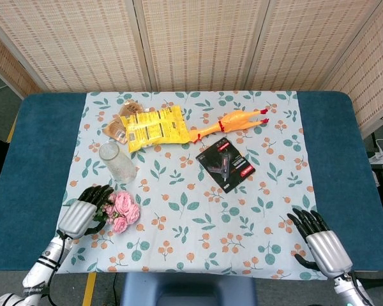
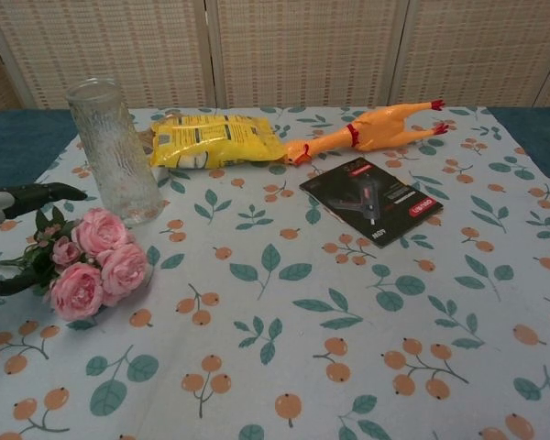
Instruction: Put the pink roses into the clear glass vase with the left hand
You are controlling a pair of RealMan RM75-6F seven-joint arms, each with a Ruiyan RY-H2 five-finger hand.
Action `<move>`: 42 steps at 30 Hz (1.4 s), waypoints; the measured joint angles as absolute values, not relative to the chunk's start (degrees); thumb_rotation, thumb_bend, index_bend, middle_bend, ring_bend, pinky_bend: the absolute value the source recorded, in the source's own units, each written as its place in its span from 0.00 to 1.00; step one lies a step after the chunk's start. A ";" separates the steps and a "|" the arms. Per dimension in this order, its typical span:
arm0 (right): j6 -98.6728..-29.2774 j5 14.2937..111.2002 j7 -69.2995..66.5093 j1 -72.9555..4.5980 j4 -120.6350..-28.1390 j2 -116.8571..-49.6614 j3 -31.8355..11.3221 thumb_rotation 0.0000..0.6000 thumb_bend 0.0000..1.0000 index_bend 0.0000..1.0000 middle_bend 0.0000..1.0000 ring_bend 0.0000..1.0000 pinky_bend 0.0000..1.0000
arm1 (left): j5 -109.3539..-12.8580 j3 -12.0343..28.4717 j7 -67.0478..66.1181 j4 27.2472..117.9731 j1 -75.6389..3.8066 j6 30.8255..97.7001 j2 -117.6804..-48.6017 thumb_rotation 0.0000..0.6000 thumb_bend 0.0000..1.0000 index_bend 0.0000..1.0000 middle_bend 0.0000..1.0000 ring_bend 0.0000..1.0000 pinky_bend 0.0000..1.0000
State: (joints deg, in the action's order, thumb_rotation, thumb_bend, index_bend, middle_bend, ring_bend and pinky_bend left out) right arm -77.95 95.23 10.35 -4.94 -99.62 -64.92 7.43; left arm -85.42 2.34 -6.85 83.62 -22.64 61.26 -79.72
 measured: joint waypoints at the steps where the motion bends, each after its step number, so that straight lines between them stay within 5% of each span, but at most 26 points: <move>1: -77.80 95.25 10.30 -4.96 -99.67 -64.91 7.48 1.00 0.14 0.00 0.00 0.00 0.00 | -84.66 2.40 -7.64 83.95 -23.06 60.21 -79.69 1.00 0.34 0.00 0.00 0.00 0.10; 10: -77.62 95.42 10.27 -4.98 -99.85 -64.86 7.46 1.00 0.14 0.00 0.00 0.00 0.00 | -79.25 3.03 -16.60 85.00 -25.90 56.06 -80.95 1.00 0.34 0.00 0.00 0.00 0.13; 12: -78.20 95.26 10.24 -4.75 -99.87 -64.77 7.24 1.00 0.14 0.00 0.00 0.00 0.00 | -77.90 3.36 -17.58 84.03 -26.70 54.59 -82.01 1.00 0.35 0.05 0.08 0.02 0.13; 16: -78.55 95.84 10.05 -4.56 -99.84 -64.69 7.29 1.00 0.14 0.00 0.00 0.00 0.00 | -75.78 3.65 -20.59 81.50 -28.00 53.72 -84.85 1.00 0.37 0.31 0.36 0.16 0.13; 20: -78.48 95.94 9.80 -4.51 -99.86 -64.44 7.35 1.00 0.14 0.00 0.00 0.00 0.00 | -73.94 3.51 -23.15 79.77 -28.74 53.03 -86.15 1.00 0.39 0.42 0.45 0.22 0.13; 23: -78.77 96.24 9.73 -4.38 -99.92 -64.36 7.38 1.00 0.15 0.00 0.00 0.00 0.00 | -73.38 3.56 -24.53 79.00 -28.80 54.04 -87.03 1.00 0.53 0.56 0.61 0.34 0.13; 28: -78.73 96.54 9.74 -4.28 -99.89 -64.37 7.50 1.00 0.14 0.00 0.00 0.00 0.00 | -74.40 3.90 -23.41 78.85 -28.04 58.59 -87.72 1.00 0.70 0.68 0.73 0.44 0.17; 35: -78.81 96.50 9.99 -4.09 -100.01 -64.34 7.42 1.00 0.14 0.00 0.00 0.00 0.00 | -80.79 4.45 -13.95 79.31 -25.41 69.89 -87.32 1.00 0.75 0.74 0.79 0.50 0.20; 42: -78.32 95.75 10.27 -4.09 -99.90 -64.42 7.18 1.00 0.15 0.00 0.00 0.00 0.00 | -85.09 7.81 9.76 82.08 -22.12 82.78 -85.52 1.00 0.77 0.75 0.81 0.51 0.20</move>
